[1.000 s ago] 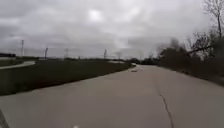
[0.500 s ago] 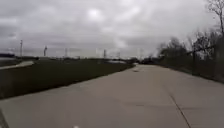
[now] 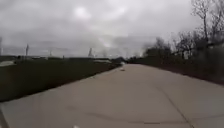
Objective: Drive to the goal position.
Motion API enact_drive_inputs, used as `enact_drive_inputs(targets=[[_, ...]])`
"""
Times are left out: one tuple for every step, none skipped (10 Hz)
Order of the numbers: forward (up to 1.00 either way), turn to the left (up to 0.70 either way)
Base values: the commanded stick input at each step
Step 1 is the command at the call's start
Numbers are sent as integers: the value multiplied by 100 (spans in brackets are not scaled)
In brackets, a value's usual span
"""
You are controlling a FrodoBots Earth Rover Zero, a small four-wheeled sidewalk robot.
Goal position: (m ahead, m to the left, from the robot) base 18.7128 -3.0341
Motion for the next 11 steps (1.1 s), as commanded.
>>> enact_drive_inputs(targets=[[100, 0], [100, 0], [100, 0], [100, 0], [100, 0], [100, 0], [100, 0], [100, 0], [100, 0], [100, 0], [100, 0]])
